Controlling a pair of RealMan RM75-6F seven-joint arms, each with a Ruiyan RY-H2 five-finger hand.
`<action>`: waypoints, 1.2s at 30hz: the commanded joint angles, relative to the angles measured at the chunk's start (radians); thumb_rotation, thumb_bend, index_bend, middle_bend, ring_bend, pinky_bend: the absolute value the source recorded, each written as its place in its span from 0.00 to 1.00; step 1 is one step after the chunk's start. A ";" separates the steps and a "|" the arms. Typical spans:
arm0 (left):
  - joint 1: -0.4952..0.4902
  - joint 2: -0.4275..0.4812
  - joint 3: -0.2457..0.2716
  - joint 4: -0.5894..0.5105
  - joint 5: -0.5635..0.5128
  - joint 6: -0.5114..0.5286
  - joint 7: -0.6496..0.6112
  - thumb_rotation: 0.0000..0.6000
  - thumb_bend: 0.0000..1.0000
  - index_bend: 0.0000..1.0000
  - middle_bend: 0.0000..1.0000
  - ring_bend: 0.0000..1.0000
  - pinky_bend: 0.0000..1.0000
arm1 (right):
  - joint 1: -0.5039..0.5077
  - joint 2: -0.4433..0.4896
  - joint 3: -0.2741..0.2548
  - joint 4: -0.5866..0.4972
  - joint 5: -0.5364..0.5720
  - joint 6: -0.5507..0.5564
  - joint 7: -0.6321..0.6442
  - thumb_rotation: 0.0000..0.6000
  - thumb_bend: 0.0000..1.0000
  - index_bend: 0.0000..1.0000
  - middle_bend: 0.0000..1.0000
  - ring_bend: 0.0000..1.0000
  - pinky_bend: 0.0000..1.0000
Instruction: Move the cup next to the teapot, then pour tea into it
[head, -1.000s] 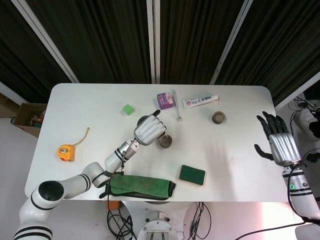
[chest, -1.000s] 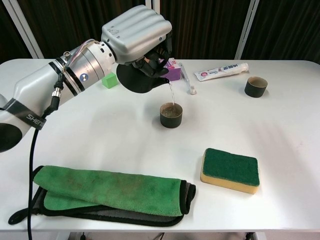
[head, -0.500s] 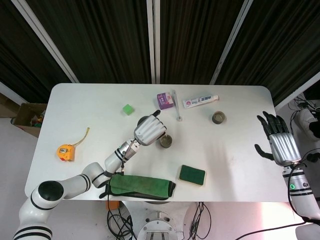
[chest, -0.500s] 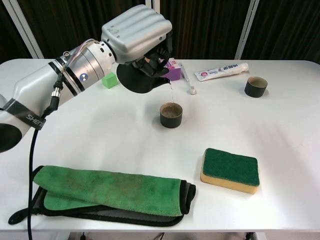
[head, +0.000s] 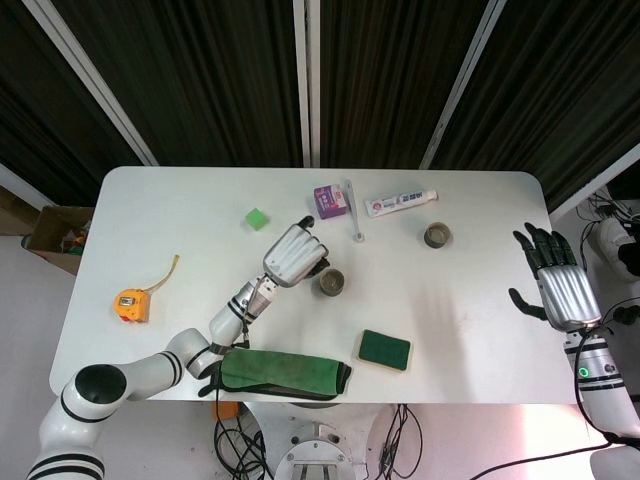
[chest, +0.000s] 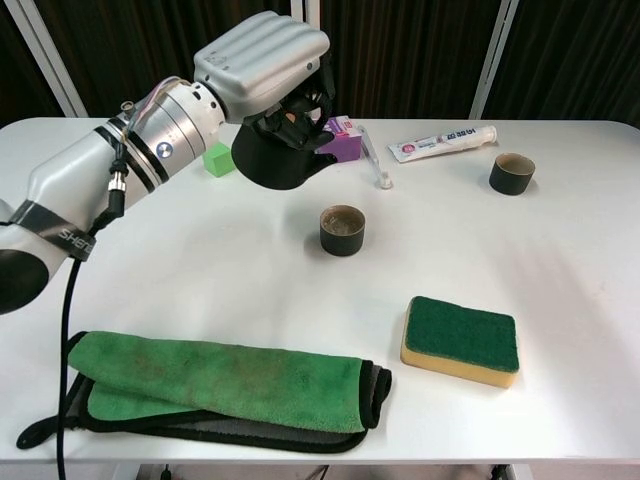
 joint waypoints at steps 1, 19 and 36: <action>0.004 0.001 -0.016 -0.016 -0.018 -0.004 -0.020 1.00 0.29 1.00 1.00 0.99 0.42 | 0.000 0.000 0.000 -0.001 0.001 0.001 -0.001 1.00 0.27 0.00 0.00 0.00 0.00; 0.102 0.046 -0.082 -0.128 -0.141 0.014 -0.215 1.00 0.29 1.00 1.00 0.99 0.41 | 0.008 -0.012 -0.004 0.002 0.005 -0.018 -0.015 1.00 0.27 0.00 0.00 0.00 0.00; 0.231 -0.002 -0.015 0.122 -0.137 0.052 -0.445 1.00 0.28 1.00 1.00 0.98 0.41 | 0.015 -0.011 -0.003 -0.041 0.004 -0.017 -0.072 1.00 0.27 0.00 0.00 0.00 0.00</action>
